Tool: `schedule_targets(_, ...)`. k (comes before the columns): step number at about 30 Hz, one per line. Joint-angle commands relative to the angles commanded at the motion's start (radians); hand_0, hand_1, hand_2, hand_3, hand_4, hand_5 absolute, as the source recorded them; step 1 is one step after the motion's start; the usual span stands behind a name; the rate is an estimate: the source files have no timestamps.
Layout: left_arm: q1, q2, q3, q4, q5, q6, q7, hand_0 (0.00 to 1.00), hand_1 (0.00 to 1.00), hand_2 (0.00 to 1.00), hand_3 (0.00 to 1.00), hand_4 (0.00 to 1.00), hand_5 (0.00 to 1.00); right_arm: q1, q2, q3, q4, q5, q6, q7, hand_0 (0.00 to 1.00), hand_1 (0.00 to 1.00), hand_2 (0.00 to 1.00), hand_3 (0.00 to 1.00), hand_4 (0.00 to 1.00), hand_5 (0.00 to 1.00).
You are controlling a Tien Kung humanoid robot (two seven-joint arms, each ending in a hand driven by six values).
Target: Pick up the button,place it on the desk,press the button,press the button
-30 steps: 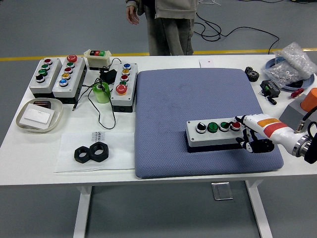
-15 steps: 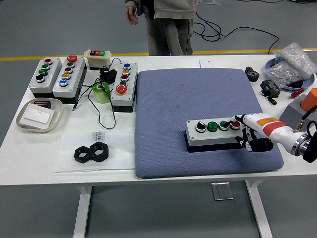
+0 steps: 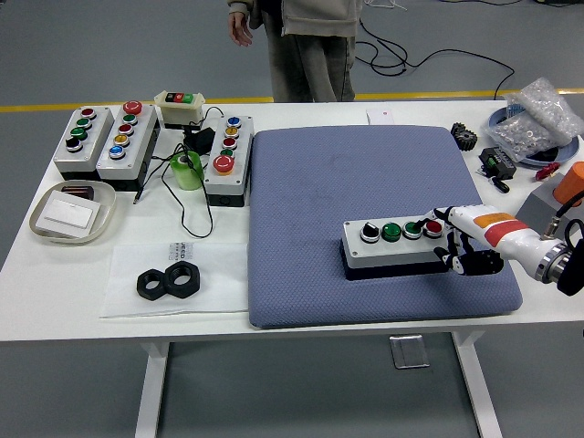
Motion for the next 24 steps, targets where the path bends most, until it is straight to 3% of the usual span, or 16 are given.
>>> schedule_targets(24, 0.002, -0.001, -0.004, 0.000, 0.006, 0.001, 0.002, 0.743, 0.827, 0.876, 0.830, 0.636, 0.998, 0.001, 0.006, -0.029, -0.017, -0.005, 0.002, -0.003, 0.373, 0.159, 0.274, 0.735, 0.583, 0.002)
